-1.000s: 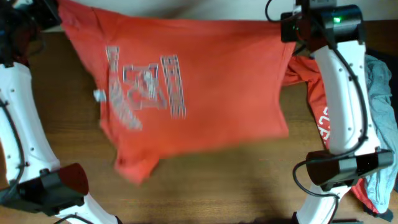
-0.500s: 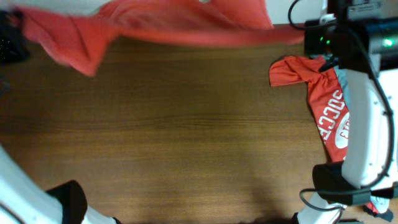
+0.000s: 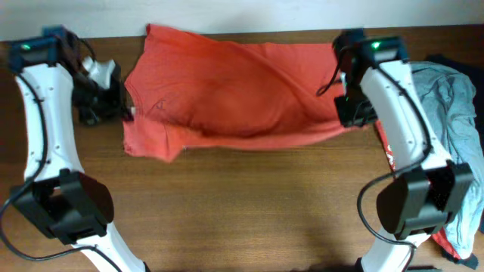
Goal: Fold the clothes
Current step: 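Lay the shirt flat on the table with both grippers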
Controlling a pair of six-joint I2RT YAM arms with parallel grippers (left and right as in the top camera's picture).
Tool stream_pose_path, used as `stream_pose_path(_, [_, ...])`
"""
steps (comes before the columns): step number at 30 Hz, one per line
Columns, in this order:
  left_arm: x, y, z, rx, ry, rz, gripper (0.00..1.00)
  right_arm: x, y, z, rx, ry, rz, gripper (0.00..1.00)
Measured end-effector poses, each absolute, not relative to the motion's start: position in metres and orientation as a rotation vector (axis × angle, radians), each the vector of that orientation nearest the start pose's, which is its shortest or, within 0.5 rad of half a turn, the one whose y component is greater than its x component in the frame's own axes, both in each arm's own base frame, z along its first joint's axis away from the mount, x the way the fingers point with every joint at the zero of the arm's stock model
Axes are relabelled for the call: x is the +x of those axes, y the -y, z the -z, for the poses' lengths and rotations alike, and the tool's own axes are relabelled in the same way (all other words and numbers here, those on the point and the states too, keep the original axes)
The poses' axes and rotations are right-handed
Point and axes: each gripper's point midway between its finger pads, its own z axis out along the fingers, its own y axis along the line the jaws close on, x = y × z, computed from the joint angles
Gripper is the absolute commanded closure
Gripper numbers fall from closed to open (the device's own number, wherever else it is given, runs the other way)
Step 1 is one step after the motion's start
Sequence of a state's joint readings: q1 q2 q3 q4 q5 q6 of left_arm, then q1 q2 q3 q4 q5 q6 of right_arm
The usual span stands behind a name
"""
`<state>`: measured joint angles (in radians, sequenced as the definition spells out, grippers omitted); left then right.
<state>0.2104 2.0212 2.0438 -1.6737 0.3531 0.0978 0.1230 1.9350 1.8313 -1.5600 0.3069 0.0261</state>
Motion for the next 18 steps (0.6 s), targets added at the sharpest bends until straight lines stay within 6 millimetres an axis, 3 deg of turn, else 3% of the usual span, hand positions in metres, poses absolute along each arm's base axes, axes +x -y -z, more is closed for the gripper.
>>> stream_pose_path(4, [0.328,-0.012,-0.135,-0.253,-3.286,0.622,1.00,0.323,0.006,-0.131,-0.201,-3.275,0.463,0.96])
stream_pose_path(10, [0.284,0.004,-0.097,-0.242,-3.420,0.652,1.00,0.308,0.004,-0.124,-0.171,-3.341,0.447,0.96])
stream_pose_path(14, [0.252,0.007,-0.095,-0.244,-3.444,0.591,1.00,0.300,0.004,-0.127,-0.158,-3.369,0.451,0.96])
stream_pose_path(18, [0.236,-0.008,-0.115,-0.343,-3.365,0.445,1.00,0.291,0.002,-0.142,-0.135,-3.352,0.414,0.96])
